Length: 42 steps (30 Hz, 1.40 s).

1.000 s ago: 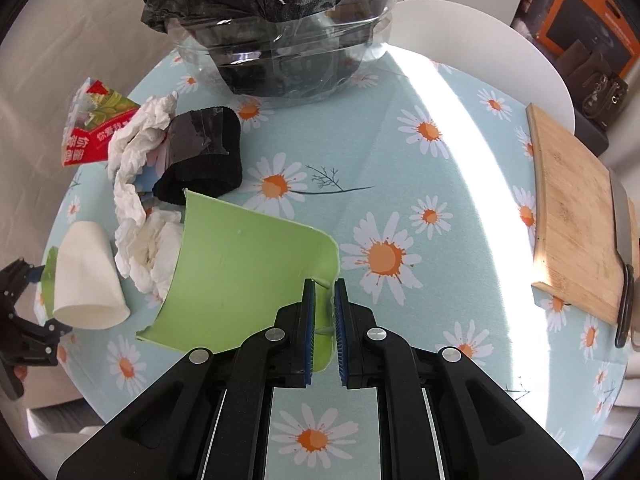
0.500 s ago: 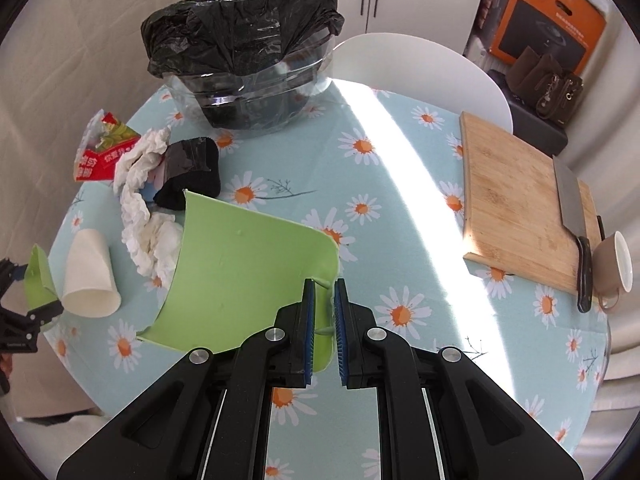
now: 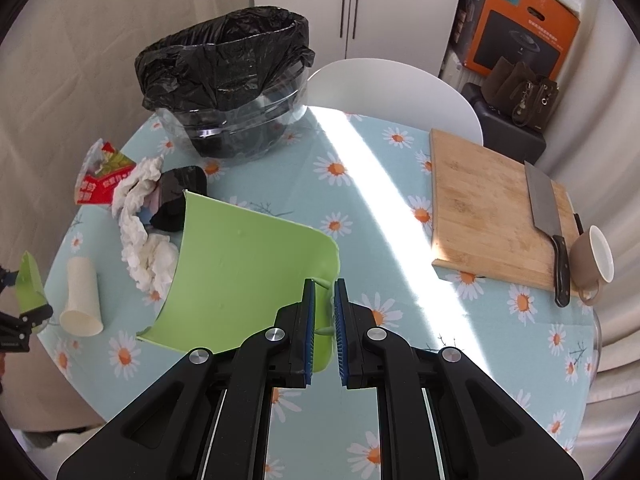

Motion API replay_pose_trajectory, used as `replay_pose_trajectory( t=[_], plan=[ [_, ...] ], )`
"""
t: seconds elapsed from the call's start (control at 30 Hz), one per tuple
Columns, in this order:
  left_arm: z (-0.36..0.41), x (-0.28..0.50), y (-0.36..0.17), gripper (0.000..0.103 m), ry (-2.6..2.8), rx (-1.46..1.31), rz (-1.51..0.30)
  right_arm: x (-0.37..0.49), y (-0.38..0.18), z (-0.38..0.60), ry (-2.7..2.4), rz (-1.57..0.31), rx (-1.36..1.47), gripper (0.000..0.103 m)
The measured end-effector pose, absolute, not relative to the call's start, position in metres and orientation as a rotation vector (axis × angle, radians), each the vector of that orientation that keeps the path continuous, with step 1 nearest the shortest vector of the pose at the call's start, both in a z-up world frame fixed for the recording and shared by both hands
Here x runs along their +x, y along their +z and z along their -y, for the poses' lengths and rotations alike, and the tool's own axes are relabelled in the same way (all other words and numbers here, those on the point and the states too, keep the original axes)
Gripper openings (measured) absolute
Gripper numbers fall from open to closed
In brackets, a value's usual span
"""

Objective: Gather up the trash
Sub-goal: 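Lift the green scoop with the right gripper and carry it over the bin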

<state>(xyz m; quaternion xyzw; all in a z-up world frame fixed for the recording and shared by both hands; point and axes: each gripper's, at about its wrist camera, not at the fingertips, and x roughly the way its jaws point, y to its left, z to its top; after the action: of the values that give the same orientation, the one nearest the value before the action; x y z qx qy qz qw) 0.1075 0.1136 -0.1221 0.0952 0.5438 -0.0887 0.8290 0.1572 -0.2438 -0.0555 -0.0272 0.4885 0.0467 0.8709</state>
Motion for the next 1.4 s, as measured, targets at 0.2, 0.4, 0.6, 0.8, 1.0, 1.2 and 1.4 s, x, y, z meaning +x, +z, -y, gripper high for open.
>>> replay_pose_trajectory(
  t=[0.2, 0.4, 0.6, 0.8, 1.0, 1.2, 1.4],
  plan=[
    [-0.123, 0.12, -0.124, 0.087, -0.236, 0.217, -1.147, 0.157, -0.049, 0.235, 0.051, -1.018, -0.058, 0.009],
    [-0.131, 0.149, -0.111, 0.087, -0.339, 0.273, -1.114, 0.162, -0.036, 0.219, -0.04, -1.014, -0.038, 0.009],
    [-0.141, 0.184, -0.088, 0.087, -0.439, 0.343, -1.065, 0.175, -0.023, 0.195, -0.117, -1.018, -0.04, 0.009],
    [-0.152, 0.217, -0.066, 0.087, -0.511, 0.389, -1.019, 0.189, -0.012, 0.171, -0.175, -1.01, -0.043, 0.009],
    [-0.149, 0.236, -0.048, 0.087, -0.581, 0.447, -0.968, 0.198, -0.001, 0.153, -0.206, -1.004, -0.017, 0.009],
    [-0.138, 0.259, -0.025, 0.087, -0.609, 0.398, -0.927, 0.211, 0.019, 0.142, -0.208, -0.978, -0.066, 0.009],
    [-0.115, 0.275, 0.006, 0.087, -0.606, 0.387, -0.857, 0.238, 0.035, 0.144, -0.153, -0.946, -0.096, 0.009]
  ],
)
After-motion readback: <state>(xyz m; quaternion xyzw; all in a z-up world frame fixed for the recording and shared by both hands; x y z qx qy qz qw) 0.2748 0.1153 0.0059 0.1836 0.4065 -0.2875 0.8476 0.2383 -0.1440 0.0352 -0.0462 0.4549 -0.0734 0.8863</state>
